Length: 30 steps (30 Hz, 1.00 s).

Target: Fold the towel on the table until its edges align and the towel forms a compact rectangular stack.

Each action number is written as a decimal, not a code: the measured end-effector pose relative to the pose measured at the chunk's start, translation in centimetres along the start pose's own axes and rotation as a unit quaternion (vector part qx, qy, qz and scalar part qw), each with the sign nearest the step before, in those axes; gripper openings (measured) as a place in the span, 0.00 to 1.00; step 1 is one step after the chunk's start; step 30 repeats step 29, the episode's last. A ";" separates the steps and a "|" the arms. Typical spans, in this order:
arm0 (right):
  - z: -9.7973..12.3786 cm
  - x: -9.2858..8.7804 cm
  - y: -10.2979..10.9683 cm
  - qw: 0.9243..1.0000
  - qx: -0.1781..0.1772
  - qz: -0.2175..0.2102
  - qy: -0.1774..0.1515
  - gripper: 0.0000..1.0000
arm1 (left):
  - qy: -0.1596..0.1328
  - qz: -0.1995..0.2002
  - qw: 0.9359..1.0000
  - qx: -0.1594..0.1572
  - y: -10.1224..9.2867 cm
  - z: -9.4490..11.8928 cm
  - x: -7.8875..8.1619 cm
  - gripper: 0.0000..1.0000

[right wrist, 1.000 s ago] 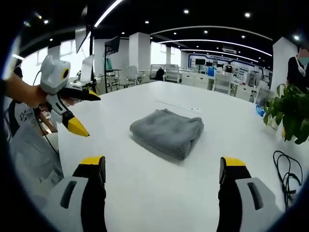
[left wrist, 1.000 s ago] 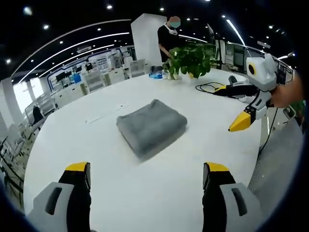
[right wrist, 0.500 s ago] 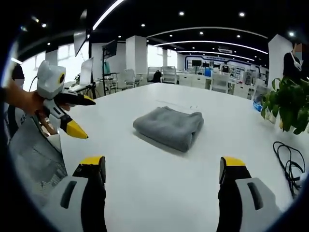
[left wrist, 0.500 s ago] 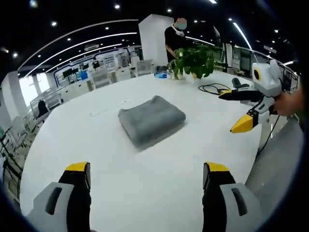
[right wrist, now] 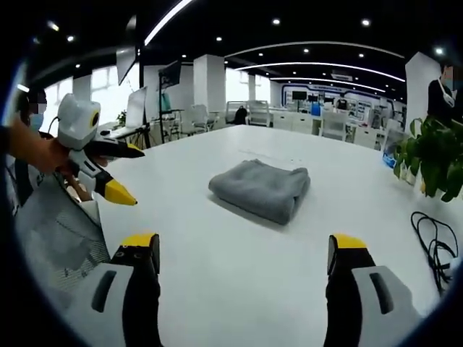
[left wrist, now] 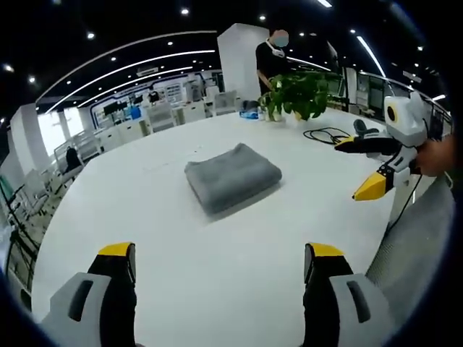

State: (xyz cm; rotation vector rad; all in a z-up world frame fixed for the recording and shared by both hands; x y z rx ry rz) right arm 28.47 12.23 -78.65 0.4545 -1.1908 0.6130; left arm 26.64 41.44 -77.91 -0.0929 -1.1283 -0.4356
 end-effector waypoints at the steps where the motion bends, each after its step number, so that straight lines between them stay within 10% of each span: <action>1: 0.0 0.0 0.1 1.000 0.002 -0.002 0.001 0.97 | 0.000 -0.001 1.000 0.000 -0.2 0.2 0.1 0.99; 30: 0.9 -0.1 -0.4 1.000 -0.013 -0.010 -0.009 0.95 | 0.002 -0.005 1.000 0.000 -0.9 0.0 0.2 0.99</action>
Point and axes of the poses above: the point that each gripper's makers call its tool centre point, and the gripper's own axes: z roughly backward along the fingers, y roughly to its left, x roughly out of its top, the point moved 9 cm from there along z, roughly backward along the fingers, and after that the axes turned 6 degrees about -y, right-handed, at the moved point
